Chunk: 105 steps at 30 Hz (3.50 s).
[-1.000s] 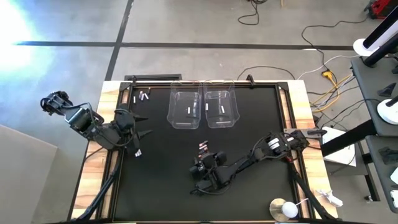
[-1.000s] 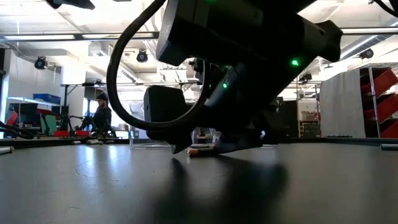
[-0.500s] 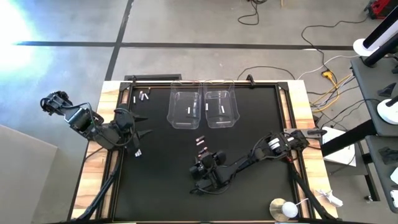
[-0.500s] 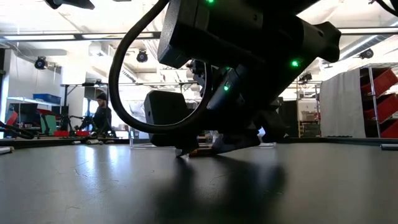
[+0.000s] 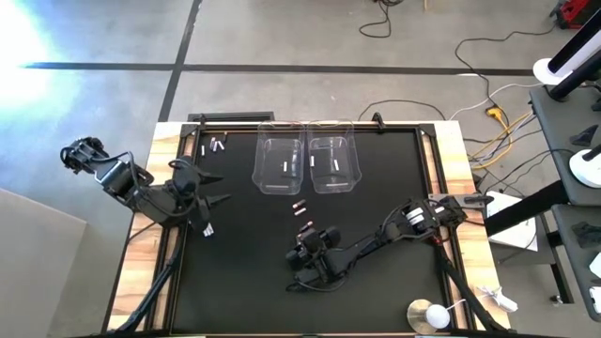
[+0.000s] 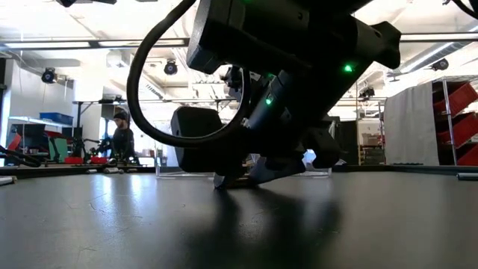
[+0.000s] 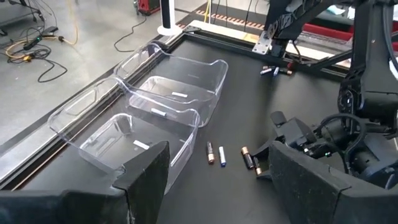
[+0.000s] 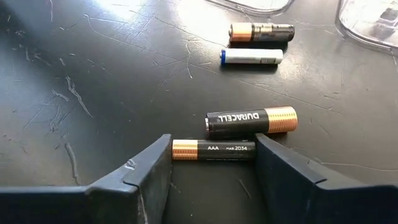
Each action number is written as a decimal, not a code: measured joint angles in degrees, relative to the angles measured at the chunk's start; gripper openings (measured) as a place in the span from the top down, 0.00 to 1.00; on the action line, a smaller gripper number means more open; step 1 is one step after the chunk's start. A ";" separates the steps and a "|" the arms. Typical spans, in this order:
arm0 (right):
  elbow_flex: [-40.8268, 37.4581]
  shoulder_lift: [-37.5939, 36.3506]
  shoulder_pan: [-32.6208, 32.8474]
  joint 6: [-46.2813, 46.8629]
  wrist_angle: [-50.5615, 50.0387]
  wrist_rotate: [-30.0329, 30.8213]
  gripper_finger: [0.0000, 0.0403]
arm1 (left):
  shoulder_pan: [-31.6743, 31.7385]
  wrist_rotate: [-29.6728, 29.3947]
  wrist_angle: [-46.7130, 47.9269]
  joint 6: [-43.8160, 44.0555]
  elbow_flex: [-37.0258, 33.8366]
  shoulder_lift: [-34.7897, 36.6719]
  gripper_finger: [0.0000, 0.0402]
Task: Sort batteries
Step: Put the black battery into the left transparent bin
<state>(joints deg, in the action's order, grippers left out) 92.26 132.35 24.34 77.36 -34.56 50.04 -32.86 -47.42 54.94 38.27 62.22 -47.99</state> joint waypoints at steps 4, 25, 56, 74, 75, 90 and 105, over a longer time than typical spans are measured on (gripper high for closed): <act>0.35 -0.51 0.06 -1.11 -0.18 -1.15 0.52 | -0.16 0.01 -0.98 -0.01 0.00 -0.07 0.37; 1.12 -21.38 0.13 -26.17 0.37 -20.70 0.52 | -2.51 1.42 -3.30 -5.86 -2.49 -2.46 0.37; 1.04 -38.42 -14.99 -22.74 30.68 -44.00 0.53 | -0.70 -4.64 -55.03 -51.07 -2.14 -16.99 0.35; 1.06 -38.40 -14.91 -19.41 34.02 -43.41 0.53 | 1.08 -2.99 -65.74 -50.03 -2.14 -20.55 0.57; 1.06 -38.40 -14.86 -19.45 33.99 -43.41 0.53 | 1.24 -2.99 -65.86 -49.85 -2.14 -20.56 0.60; 1.06 -38.40 -14.47 -20.40 34.08 -43.43 0.53 | 3.46 -2.97 -66.15 -50.17 -2.14 -21.92 0.91; 3.17 -42.63 -14.49 -32.02 30.69 -38.77 0.31 | 6.56 -1.53 -52.86 -41.93 -2.05 -10.16 0.97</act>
<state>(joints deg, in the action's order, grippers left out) 95.43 89.72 9.85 45.34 -3.86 11.28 -26.30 -48.95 2.08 -3.65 60.16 -58.14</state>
